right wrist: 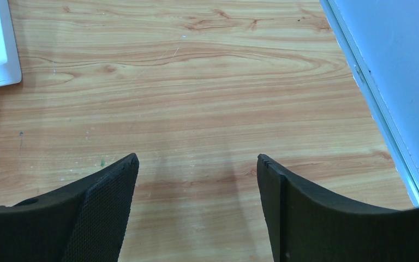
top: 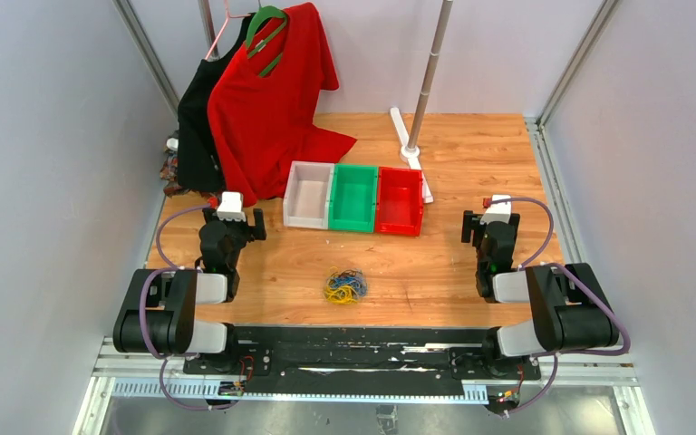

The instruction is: Untangle the cables

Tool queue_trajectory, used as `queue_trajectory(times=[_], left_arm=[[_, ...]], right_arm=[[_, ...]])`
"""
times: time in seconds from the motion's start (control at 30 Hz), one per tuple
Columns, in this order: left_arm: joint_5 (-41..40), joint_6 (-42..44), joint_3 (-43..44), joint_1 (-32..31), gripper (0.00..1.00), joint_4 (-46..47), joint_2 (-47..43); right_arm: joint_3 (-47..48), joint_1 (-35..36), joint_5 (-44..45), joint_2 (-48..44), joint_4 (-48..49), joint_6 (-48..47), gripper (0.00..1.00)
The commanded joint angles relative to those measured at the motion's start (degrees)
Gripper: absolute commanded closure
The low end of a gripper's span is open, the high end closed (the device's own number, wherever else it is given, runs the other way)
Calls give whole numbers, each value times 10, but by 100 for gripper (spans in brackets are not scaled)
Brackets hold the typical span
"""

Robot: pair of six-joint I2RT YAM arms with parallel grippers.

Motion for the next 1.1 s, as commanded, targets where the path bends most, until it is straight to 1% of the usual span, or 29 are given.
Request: queue_trajectory(times=[0.0,0.3,0.33,0.37,0.4,0.43,0.5,0.53,0.6,0.67,0.73,0.8,0.83,0.87,0.93,0.97,1.0,1.07], left_arm=[[-5,-1,7,0,2,25,0],[-3,1,9,0,2,24,1],[-1,1,10,0,2,21,2],[7,3,8,-1,2,24,0],[11,3,6,0,2,31,-7],[4,0,7,1,2,4,-39],[1,4,40,1,2,-117,-111],[18,34,68,1,2,-203,-144],[44,68,136,1,2,-371,-194],[54,90,207,1,2,-520,-223],[103,129,277,1,2,-667,-232],[138,151,333,1,2,-782,-230],[160,168,355,1,2,-833,-227],[184,186,378,1,2,-892,-223],[228,206,398,1,2,-956,-217],[250,205,404,1,2,-977,-216],[273,201,407,1,2,-991,-215],[319,183,406,0,2,-1001,-217]], right_arm=[[6,-8,-1,0,18,-8,21],[7,-9,-2,1,16,-7,21],[6,-9,1,0,23,-10,21],[8,-5,23,-9,21,-12,21],[21,11,52,-35,-27,-16,21],[60,15,67,-75,-114,-13,21],[136,15,84,-112,-311,32,21],[167,16,80,-122,-396,55,21],[205,16,43,-145,-475,88,21],[228,15,2,-169,-521,133,21],[238,14,-60,-189,-534,183,21],[239,13,-91,-195,-531,264,20],[248,8,-108,-195,-552,304,20],[265,4,-142,-195,-573,321,21],[278,15,-238,-193,-583,322,20],[284,35,-258,-194,-590,322,20],[288,69,-257,-198,-597,311,20],[297,153,-212,-209,-626,284,21]])
